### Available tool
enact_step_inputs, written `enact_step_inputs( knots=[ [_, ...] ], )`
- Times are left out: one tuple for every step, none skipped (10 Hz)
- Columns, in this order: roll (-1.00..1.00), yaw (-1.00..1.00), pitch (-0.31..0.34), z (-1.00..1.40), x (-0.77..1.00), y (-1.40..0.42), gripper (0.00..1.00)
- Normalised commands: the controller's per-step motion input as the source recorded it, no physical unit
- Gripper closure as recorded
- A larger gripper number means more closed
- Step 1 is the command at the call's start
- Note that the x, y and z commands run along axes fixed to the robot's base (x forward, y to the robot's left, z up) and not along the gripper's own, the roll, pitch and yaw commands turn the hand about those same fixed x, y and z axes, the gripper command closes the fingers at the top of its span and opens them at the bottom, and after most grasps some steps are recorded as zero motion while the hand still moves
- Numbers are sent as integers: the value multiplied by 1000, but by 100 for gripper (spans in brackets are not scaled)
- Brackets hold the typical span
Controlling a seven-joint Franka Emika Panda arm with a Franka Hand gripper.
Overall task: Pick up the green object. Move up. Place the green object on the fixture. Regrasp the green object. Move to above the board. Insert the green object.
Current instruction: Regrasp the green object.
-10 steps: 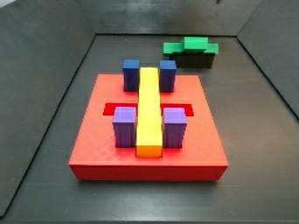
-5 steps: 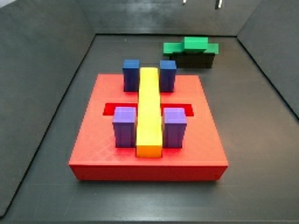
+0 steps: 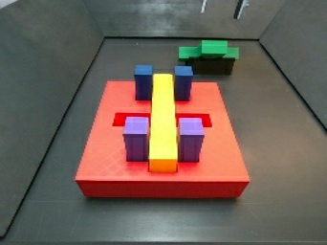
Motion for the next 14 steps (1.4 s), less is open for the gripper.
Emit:
enact_step_inputs(
  knots=[
    [1000, 349, 0, -106, 0, -143, 0],
    [314, 369, 40, 0, 143, -89, 0],
    [0, 471, 0, 0, 174, -103, 0],
    [-91, 483, 0, 29, 77, -129, 0],
    [-234, 271, -214, 54, 0, -146, 0],
    [-260, 3, -357, 57, -6, -131, 0],
    [-311, -114, -617, 89, -151, -154, 0],
    [89, 0, -694, -37, -503, -480, 0],
    [0, 29, -383, 209, -500, -29, 0],
    [163, -9, -500, 309, -317, -217, 0],
    [577, 0, -980, 249, -466, -149, 0],
    [731, 0, -1000, 120, -411, -37, 0],
    [734, 0, -1000, 111, -363, -131, 0],
    [886, 0, -1000, 157, -189, -226, 0]
  ],
)
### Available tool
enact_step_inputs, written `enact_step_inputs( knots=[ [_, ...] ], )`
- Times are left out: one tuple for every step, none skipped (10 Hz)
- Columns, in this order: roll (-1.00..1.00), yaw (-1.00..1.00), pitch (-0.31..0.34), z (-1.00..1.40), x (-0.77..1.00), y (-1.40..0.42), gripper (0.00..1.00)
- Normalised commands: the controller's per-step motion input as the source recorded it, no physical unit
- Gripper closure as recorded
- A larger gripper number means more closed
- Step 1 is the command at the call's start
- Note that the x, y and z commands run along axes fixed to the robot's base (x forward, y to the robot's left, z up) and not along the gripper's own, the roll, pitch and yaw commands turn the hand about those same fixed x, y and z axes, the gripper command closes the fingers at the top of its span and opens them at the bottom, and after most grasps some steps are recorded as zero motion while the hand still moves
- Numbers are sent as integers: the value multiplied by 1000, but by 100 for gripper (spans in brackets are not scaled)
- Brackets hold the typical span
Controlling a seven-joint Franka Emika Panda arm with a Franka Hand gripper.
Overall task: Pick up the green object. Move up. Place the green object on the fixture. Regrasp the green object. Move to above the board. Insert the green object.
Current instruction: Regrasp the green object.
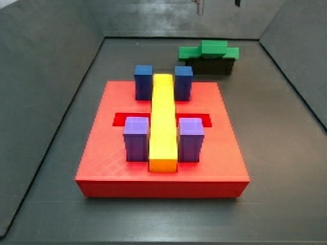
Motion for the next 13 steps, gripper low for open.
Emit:
enact_step_inputs(
  knots=[
    [894, -43, -843, 0, 0, -277, 0],
    [643, -177, -23, -477, 463, -160, 0],
    [951, -57, 417, -217, 486, -317, 0],
    [886, 0, 774, -6, 469, -286, 0],
    [786, 0, 943, 0, 309, -246, 0],
    [717, -23, 1000, 40, 257, -169, 0],
    [674, -63, 963, 0, 326, -63, 0],
    [231, 0, 354, -109, 194, -54, 0],
    [-17, 0, 0, 0, 0, 0, 0],
    [-20, 0, 0, 0, 0, 69, 0],
    [-11, 54, 0, 0, 11, 0, 0],
    [469, -140, 0, -220, 86, 0, 0],
    [677, -280, 20, -229, 231, 17, 0]
  ],
)
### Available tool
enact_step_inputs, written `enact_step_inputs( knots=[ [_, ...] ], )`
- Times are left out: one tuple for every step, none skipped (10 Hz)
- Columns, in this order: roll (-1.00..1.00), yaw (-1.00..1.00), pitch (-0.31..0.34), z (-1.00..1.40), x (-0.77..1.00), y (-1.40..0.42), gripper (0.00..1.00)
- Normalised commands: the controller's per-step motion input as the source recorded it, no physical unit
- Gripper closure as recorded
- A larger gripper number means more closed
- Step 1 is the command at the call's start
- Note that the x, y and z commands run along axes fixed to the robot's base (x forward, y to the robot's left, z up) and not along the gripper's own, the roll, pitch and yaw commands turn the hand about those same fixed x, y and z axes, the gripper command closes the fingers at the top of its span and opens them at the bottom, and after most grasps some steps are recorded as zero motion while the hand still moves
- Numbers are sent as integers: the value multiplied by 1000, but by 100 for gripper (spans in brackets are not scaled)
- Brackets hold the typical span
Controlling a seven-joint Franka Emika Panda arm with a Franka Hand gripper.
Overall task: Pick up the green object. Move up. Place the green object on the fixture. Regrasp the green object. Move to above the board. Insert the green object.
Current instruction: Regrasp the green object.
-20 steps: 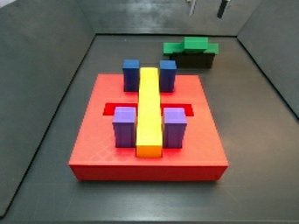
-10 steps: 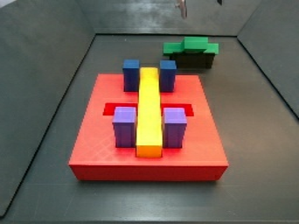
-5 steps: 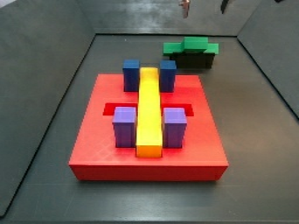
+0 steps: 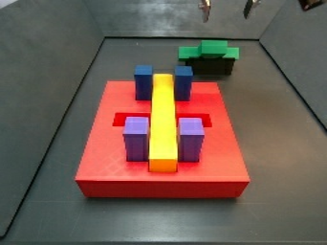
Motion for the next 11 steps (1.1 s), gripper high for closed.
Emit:
enact_step_inputs(
  knots=[
    [743, -291, 0, -257, 240, 0, 0],
    [871, -297, -194, -171, 180, -40, 0],
    [829, -223, -131, -143, 151, -6, 0],
    [820, -129, 0, -117, 6, 0, 0],
    [649, 0, 0, -171, 0, 34, 0],
    [506, 0, -14, -266, -103, 51, 0],
    [409, 0, -69, -257, -251, 0, 0],
    [297, -17, 109, -211, 34, 0, 0],
    [20, 117, 134, -320, 163, 120, 0],
    [0, 497, 166, -137, 177, 211, 0],
    [0, 531, 211, -114, 117, 140, 0]
  ],
)
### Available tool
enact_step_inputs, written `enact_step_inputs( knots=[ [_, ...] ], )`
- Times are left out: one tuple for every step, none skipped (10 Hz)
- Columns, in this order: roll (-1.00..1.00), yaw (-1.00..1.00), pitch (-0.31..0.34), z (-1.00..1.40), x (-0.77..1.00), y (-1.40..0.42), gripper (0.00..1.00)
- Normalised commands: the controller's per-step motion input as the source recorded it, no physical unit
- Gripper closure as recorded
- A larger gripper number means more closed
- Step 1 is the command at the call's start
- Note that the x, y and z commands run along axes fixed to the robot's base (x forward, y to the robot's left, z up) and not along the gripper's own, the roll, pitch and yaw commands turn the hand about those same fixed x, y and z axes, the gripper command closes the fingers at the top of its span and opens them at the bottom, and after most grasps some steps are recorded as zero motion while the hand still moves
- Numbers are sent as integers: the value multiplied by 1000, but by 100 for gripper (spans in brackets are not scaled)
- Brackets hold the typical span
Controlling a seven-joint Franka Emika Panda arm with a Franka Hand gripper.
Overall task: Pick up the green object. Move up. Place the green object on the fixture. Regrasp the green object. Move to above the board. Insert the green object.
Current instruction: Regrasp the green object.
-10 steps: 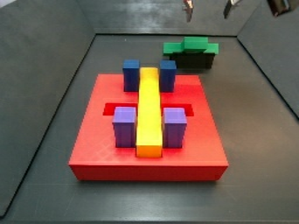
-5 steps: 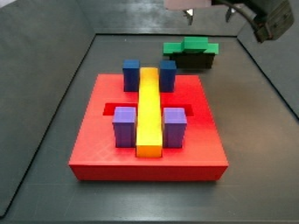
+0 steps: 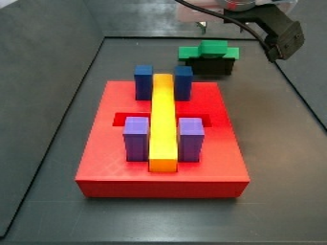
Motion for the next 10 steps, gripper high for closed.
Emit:
enact_step_inputs(
  knots=[
    [0, 580, 160, -123, 103, 140, 0],
    [-129, 514, 54, -57, 0, 174, 0],
    [0, 191, 29, -14, 3, 0, 0],
    [0, 106, 49, -100, 9, -3, 0],
    [26, 137, 40, -277, 0, 0, 0],
    [23, 117, 0, -540, 0, -191, 0],
    [100, 46, 94, -349, 0, -169, 0],
    [166, 26, 137, -249, 0, -129, 0],
    [129, 23, 103, -231, 0, -89, 0],
    [151, 9, 103, -234, 0, -51, 0]
  ],
)
